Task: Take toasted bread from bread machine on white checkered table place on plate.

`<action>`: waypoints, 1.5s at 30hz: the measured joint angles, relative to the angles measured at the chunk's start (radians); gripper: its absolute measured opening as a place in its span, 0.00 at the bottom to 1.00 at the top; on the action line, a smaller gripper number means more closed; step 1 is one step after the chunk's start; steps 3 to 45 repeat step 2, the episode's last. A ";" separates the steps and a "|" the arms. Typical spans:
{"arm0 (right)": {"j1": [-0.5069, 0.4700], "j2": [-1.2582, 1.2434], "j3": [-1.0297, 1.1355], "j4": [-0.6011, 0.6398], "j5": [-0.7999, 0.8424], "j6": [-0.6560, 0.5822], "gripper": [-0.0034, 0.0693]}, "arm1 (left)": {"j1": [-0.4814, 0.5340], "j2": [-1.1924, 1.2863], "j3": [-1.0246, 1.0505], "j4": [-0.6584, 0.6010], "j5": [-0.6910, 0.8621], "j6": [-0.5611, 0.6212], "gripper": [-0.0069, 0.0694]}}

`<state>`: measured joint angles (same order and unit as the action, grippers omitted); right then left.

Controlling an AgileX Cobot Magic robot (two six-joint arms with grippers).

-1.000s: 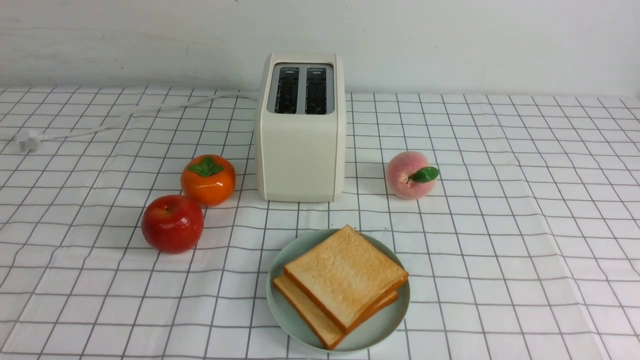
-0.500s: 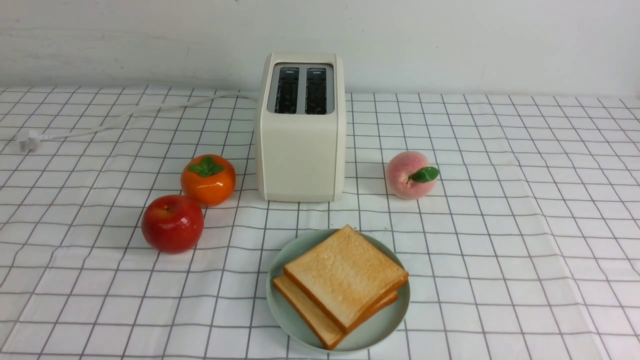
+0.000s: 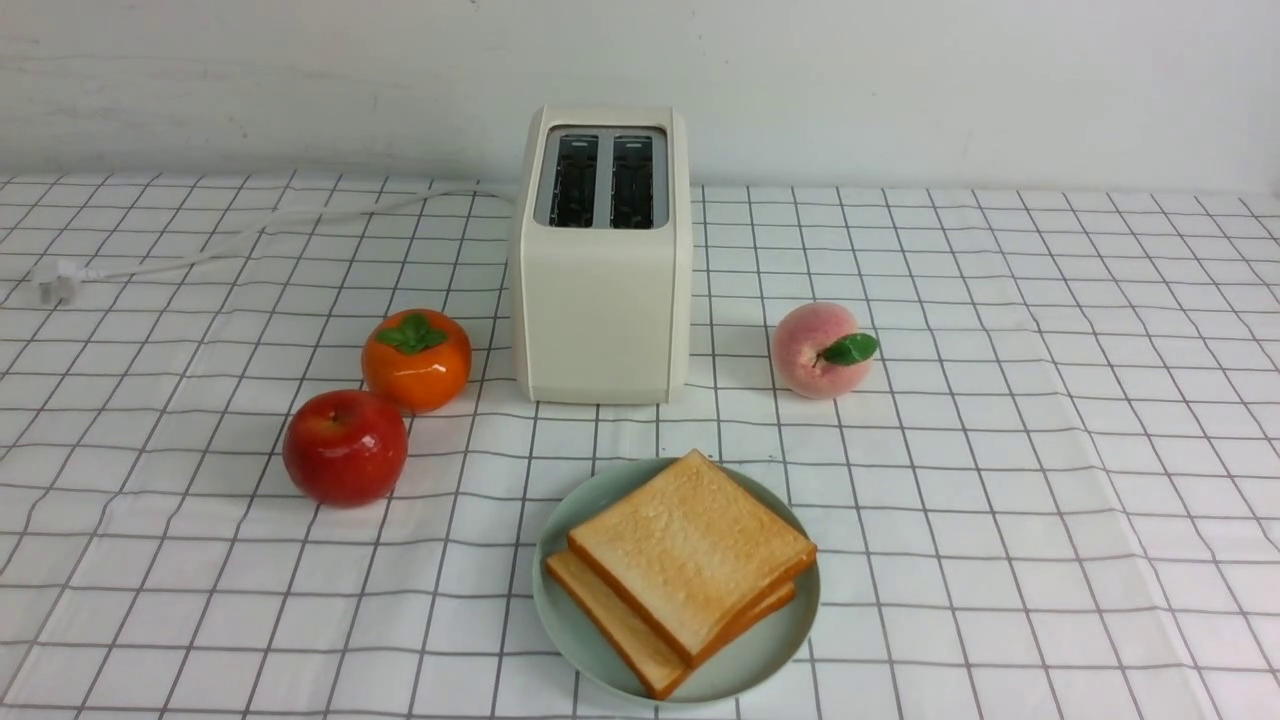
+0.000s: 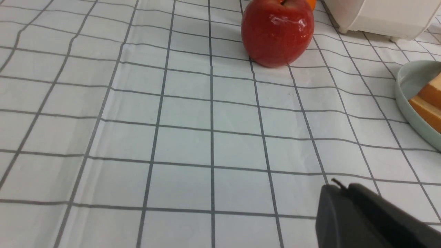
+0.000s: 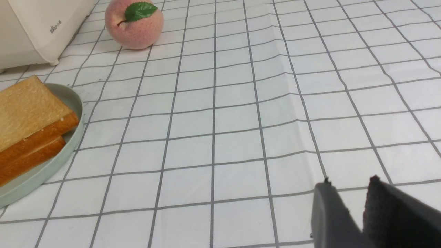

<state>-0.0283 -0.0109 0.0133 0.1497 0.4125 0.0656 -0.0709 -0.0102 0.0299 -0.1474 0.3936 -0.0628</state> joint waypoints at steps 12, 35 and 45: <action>0.000 0.000 0.000 0.000 0.000 0.000 0.28 | 0.000 0.000 0.000 0.000 0.000 0.000 0.12; 0.000 0.000 0.000 0.000 0.000 0.000 0.28 | 0.000 0.000 0.000 0.000 0.000 0.000 0.12; 0.000 0.000 0.000 0.000 0.000 0.000 0.28 | 0.000 0.000 0.000 0.000 0.000 0.000 0.12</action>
